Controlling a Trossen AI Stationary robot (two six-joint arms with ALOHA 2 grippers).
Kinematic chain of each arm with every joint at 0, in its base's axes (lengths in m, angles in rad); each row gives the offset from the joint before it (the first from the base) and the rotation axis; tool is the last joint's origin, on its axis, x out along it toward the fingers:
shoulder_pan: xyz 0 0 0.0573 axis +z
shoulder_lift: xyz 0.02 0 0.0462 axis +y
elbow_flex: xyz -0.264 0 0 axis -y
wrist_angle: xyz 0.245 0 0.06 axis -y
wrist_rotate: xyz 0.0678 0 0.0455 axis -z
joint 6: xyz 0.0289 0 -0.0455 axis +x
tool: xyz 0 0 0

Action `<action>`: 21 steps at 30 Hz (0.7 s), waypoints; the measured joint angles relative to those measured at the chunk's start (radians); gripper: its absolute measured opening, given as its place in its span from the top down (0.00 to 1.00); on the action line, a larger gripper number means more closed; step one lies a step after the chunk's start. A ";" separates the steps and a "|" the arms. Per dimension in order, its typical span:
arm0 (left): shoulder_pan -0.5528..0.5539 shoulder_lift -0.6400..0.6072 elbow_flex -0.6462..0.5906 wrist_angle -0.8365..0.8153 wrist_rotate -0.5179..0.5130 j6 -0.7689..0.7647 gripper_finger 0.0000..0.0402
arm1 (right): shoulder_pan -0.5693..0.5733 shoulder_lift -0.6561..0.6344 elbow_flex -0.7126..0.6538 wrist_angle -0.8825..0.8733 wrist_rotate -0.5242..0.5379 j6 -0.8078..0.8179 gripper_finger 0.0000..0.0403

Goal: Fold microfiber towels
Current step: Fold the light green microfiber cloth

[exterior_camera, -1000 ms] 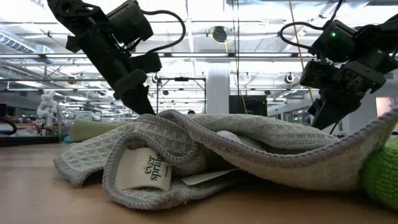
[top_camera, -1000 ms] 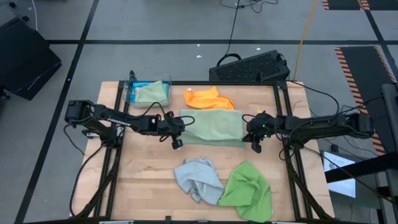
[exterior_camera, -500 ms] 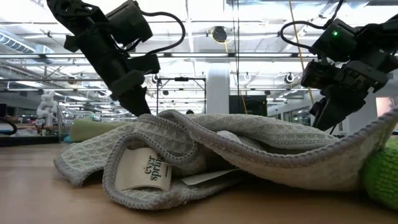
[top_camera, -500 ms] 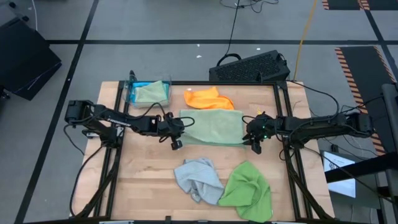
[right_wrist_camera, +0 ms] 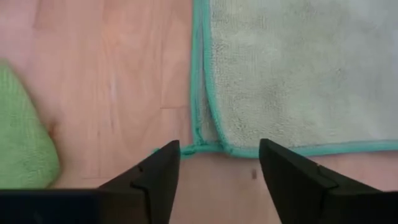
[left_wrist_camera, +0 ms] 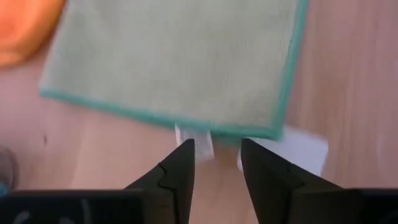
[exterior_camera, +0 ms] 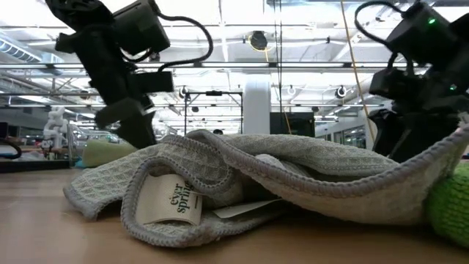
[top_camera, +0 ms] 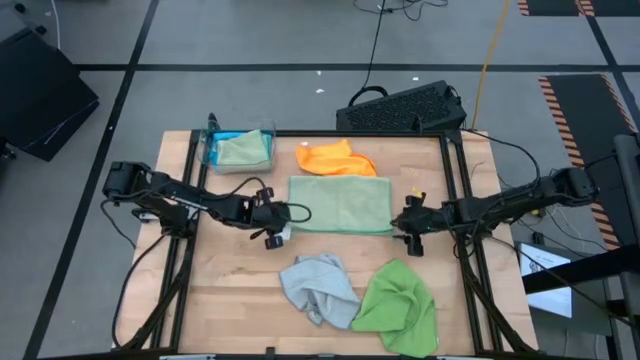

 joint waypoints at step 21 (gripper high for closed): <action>-0.110 0.000 0.000 -0.048 -0.084 -0.107 0.67 | 0.146 0.094 -0.001 -0.017 0.234 -0.065 0.45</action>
